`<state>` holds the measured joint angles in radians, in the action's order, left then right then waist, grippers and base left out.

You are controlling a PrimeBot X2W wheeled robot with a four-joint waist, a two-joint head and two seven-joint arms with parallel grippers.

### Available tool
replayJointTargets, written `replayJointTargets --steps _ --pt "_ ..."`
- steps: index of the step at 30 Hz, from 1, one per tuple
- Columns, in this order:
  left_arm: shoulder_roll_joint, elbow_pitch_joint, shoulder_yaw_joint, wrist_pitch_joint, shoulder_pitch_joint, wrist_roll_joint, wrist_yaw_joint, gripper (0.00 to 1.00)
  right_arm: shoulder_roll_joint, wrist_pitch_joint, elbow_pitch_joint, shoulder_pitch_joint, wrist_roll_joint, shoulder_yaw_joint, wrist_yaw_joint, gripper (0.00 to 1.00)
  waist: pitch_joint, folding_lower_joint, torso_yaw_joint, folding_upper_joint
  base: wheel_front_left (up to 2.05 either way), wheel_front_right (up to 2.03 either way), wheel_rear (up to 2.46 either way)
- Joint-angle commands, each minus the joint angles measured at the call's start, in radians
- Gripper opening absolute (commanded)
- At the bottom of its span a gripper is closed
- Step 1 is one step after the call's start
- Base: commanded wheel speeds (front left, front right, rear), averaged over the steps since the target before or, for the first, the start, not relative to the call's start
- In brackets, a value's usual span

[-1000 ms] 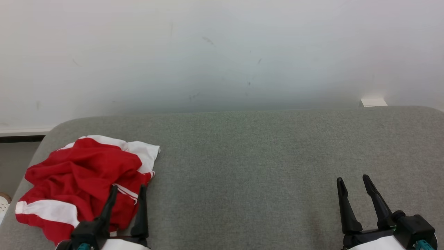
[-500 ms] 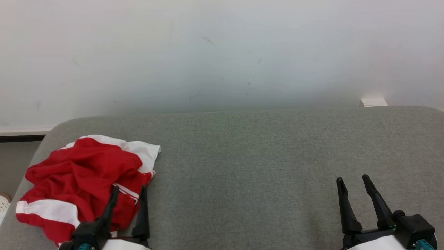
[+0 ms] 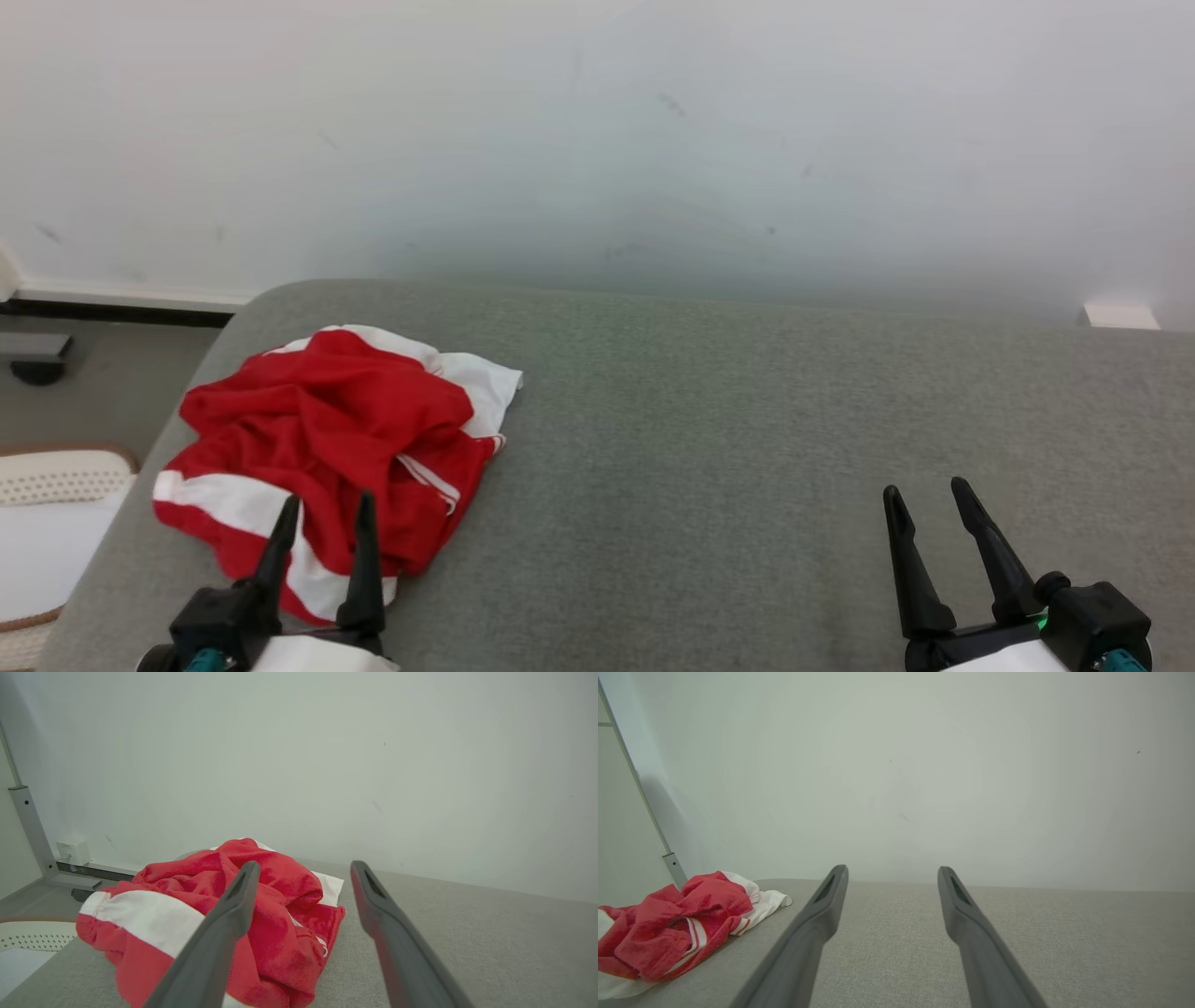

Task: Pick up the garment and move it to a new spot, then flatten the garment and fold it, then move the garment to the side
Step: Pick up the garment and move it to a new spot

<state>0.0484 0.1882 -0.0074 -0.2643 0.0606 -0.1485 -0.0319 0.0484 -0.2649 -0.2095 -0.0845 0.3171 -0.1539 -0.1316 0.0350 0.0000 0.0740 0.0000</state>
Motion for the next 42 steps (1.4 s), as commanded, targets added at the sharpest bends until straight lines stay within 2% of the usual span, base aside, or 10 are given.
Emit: replayJointTargets --steps 1,13,21,30,34,42 --pt "0.004 0.003 0.007 0.000 0.006 0.008 -0.003 1.00 0.004 0.001 0.001 0.007 0.011 -0.003 0.002 1.00 0.002 0.0000 0.045 0.0000 0.00 0.00 0.00" --pt "0.004 0.014 0.035 -0.001 0.006 0.006 -0.018 1.00 0.004 0.001 0.011 0.002 0.030 -0.051 0.002 1.00 0.001 0.0000 0.248 0.0000 0.00 0.00 0.00" --pt "0.004 0.017 0.045 0.000 0.009 0.011 -0.021 1.00 0.004 0.001 0.012 -0.002 0.043 -0.087 0.002 1.00 0.001 0.0000 0.312 0.0000 0.00 0.00 0.00" --pt "0.004 0.033 0.051 0.000 0.044 0.027 -0.027 1.00 0.004 0.001 0.006 -0.012 0.044 -0.094 0.002 1.00 -0.001 0.0000 0.324 0.0000 0.00 0.00 0.00" --pt "0.021 0.095 0.051 0.012 0.099 0.002 -0.045 1.00 0.004 0.001 0.001 -0.014 0.042 -0.100 0.002 1.00 -0.001 0.0000 0.315 0.0000 0.00 0.00 0.00" --pt "0.094 0.164 0.057 0.213 0.267 -0.035 -0.060 1.00 0.004 0.001 -0.003 -0.039 0.047 -0.092 0.002 1.00 -0.025 0.0000 0.241 0.0000 0.00 0.00 0.00"
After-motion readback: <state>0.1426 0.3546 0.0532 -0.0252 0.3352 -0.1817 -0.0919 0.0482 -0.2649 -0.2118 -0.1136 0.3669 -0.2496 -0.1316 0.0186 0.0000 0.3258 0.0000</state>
